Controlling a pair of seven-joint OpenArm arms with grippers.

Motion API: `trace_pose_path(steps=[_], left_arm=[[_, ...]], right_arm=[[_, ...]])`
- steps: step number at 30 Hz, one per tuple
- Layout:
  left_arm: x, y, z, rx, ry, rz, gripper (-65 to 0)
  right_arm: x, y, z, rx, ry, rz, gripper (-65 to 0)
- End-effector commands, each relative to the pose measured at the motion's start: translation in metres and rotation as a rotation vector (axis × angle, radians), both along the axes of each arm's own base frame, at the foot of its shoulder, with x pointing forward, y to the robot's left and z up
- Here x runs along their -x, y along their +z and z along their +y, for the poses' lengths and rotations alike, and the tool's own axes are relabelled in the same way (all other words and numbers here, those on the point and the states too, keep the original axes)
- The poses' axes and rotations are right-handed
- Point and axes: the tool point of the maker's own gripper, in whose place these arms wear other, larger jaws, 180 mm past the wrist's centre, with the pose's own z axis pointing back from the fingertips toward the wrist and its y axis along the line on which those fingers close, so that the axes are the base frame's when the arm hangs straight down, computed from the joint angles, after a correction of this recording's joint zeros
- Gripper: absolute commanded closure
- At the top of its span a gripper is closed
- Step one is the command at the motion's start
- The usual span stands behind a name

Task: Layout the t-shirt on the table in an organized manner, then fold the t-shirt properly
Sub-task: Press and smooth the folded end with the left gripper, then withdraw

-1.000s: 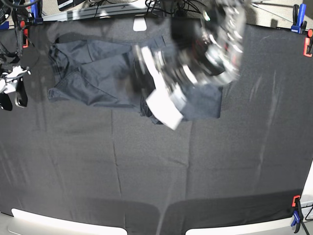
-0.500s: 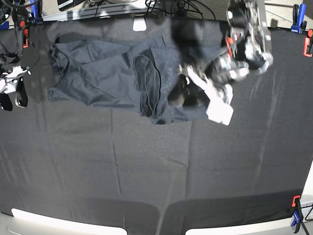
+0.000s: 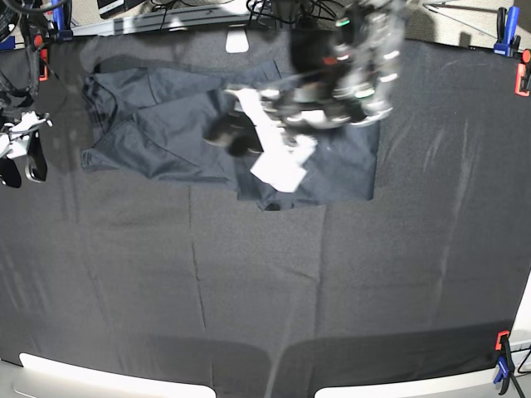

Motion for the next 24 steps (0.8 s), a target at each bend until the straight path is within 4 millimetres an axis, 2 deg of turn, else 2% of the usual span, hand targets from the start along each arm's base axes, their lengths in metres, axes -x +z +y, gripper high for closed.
trace_pose_path(steps=[1, 4, 7, 9, 12, 15, 17, 19, 24], left_arm=[[-0.009, 0.012, -0.007, 0.047, 0.006, -0.026, -27.9], [-0.013, 0.004, -0.010, 0.032, -0.009, -0.010, -27.9], [-0.021, 0.008, -0.010, 0.034, -0.009, -0.028, -27.9], [-0.027, 0.025, -0.013, 0.084, -0.014, -0.046, -27.9], [-0.025, 0.059, -0.018, 0.143, -0.085, -0.127, -27.9], [-0.025, 0.091, -0.014, 0.138, -0.101, -0.223, -27.9], [-0.030, 0.107, -0.005, 0.125, -0.078, -0.283, -27.9], [-0.041, 0.112, 0.009, 0.086, -0.032, -0.328, -27.9], [-0.074, 0.099, 0.068, 0.015, 0.148, -0.312, -27.9]], right_arm=[[-0.004, 0.013, -0.001, 0.014, 0.007, -0.041, -27.6], [-0.004, 0.013, -0.001, 0.014, 0.007, -0.041, -27.6], [-0.004, 0.013, -0.001, 0.013, 0.008, -0.041, -27.6], [-0.004, 0.013, -0.001, 0.013, 0.008, -0.041, -27.6], [-0.004, 0.012, -0.001, 0.010, 0.005, -0.039, -27.6], [-0.003, -0.002, -0.008, -0.048, -0.015, -0.008, -27.6], [-0.002, -0.017, -0.012, -0.133, -0.028, 0.017, -27.6], [0.001, -0.033, -0.017, -0.202, -0.052, 0.048, -27.6], [0.009, -0.065, -0.021, -0.381, -0.085, 0.103, -27.6]])
